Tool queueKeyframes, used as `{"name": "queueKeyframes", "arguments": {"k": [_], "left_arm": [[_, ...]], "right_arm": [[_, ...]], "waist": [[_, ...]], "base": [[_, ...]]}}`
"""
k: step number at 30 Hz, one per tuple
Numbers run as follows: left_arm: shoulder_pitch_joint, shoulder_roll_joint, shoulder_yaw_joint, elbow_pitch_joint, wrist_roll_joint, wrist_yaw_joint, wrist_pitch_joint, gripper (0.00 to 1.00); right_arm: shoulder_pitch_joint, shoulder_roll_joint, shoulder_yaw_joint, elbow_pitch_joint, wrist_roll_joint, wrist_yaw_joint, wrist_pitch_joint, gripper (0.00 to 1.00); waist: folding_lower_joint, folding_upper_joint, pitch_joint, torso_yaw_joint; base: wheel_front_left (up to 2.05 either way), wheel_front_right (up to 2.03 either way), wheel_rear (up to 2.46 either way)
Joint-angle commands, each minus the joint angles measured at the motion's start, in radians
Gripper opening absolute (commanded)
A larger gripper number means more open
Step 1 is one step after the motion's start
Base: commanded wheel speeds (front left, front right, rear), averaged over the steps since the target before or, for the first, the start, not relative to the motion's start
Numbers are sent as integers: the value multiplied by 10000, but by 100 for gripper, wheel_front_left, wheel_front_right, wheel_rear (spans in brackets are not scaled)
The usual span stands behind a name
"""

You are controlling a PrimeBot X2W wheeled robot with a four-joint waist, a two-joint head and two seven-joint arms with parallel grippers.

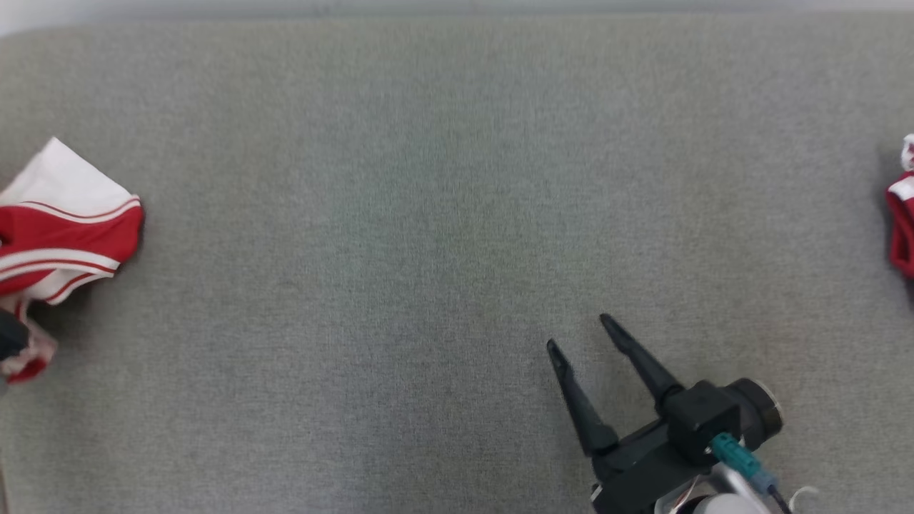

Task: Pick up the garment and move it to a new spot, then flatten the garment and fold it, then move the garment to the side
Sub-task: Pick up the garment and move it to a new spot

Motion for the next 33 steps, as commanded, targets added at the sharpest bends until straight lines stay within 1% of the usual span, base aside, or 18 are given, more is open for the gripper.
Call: {"name": "queueKeyframes", "arguments": {"k": [1, 4, 6, 11, 14, 18, 24, 28, 32, 33], "left_arm": [[92, 110, -22, -104, -29, -89, -22, 0], [153, 369, -226, -999, 70, -438, 123, 0], [-21, 292, -267, -1709, -123, -563, 174, 0], [-183, 127, -774, -3196, -465, -965, 711, 0], [-308, -150, -1168, -3958, -741, -1055, 1122, 0], [-555, -569, -1720, -4873, -936, -1127, 1554, 0], [-616, -1358, -2555, -5671, -1236, -1157, 1815, 0], [-447, -2013, -3037, -5858, -1487, -1183, 1614, 0], [-262, -2525, -3299, -5757, -1752, -1097, 1217, 0], [-137, -2681, -3518, -5640, -1929, -1080, 1068, 0]], "right_arm": [[128, 63, 55, 48, 36, -28, -92, 100], [177, 191, 146, 434, 153, -28, -313, 100], [243, 311, 135, 694, 259, -28, -470, 100], [455, 576, 318, 1359, 549, -28, -816, 100], [546, 638, 446, 1626, 642, -28, -955, 100], [504, 714, 393, 1769, 711, -28, -1101, 100], [339, 744, 240, 1817, 607, -28, -1202, 100], [292, 735, -4, 1763, 468, -28, -1200, 100], [234, 715, -202, 1664, 369, -28, -1164, 100], [194, 718, -283, 1575, 321, -28, -1164, 100]], "waist": [[-1, -1, -719, -15], [-1, -1, -1333, -121], [-1, -1, -1716, -183], [-1, -1, -2691, -472], [-1, -1, -3147, -745], [-1, -1, -3392, -1230], [-1, -1, -3434, -2298], [-1, -1, -3299, -3078], [-1, -1, -3021, -3834], [-1, -1, -2823, -4158]], "base": [[0, 0, 0], [0, 0, 0], [0, 0, 0], [0, 0, 0], [0, 0, 0], [0, 0, 0], [0, 0, 0], [0, 0, 0], [0, 0, 0], [0, 0, 0]]}}
